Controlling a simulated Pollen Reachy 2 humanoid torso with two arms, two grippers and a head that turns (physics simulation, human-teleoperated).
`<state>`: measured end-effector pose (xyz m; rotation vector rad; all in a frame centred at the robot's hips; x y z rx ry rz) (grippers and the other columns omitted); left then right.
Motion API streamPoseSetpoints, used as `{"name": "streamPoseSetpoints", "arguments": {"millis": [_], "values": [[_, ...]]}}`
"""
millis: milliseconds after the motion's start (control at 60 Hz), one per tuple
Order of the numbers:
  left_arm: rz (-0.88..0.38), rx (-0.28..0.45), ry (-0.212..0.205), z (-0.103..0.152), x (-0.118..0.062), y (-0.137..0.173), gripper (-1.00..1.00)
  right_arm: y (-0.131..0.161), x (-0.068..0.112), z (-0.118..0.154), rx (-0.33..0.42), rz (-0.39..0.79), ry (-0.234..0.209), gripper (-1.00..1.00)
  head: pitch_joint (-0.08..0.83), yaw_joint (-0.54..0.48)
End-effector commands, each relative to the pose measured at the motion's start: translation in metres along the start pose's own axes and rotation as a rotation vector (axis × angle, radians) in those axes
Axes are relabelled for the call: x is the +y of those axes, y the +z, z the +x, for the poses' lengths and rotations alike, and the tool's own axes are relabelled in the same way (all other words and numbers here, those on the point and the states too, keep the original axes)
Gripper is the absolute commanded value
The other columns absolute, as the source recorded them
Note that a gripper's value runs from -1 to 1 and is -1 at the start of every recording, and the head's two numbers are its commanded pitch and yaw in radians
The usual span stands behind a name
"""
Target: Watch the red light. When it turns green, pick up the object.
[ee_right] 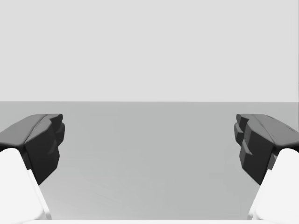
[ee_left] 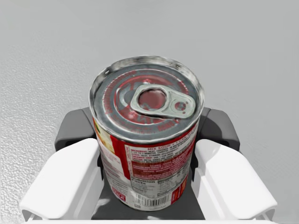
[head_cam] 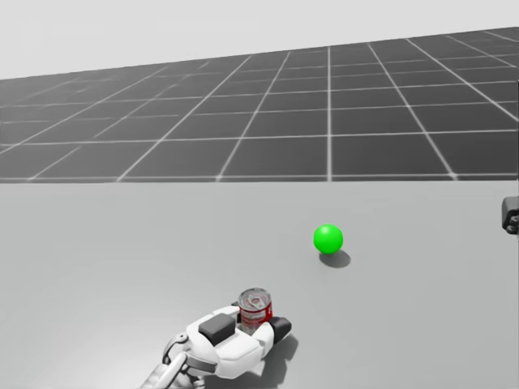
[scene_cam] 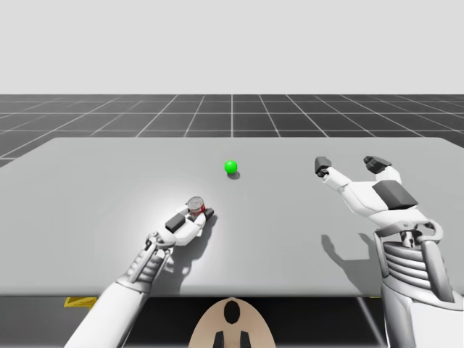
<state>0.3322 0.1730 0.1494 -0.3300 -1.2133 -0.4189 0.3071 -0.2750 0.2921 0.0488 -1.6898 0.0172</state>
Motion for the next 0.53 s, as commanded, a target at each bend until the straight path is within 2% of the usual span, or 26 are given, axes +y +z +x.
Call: {"name": "streamPoseSetpoints", "arguments": {"millis": [17,117,400,533], "values": [[-0.015,-0.053,-0.004,0.023,-0.007,0.008,1.00,0.000,-0.001,0.000,0.004,0.000,0.002,-1.00,0.325,0.18],[0.001,-0.118,-0.034,0.053,-0.003,0.020,1.00,-0.001,-0.001,-0.001,0.005,0.001,0.003,-1.00,0.324,0.18],[0.060,-0.295,-0.082,0.142,0.009,0.059,1.00,0.000,-0.005,-0.003,0.011,0.038,0.030,-1.00,0.315,0.17],[0.118,-0.429,-0.146,0.193,0.005,0.083,1.00,0.000,-0.004,-0.004,0.025,0.042,0.035,-1.00,0.308,0.17]]}}
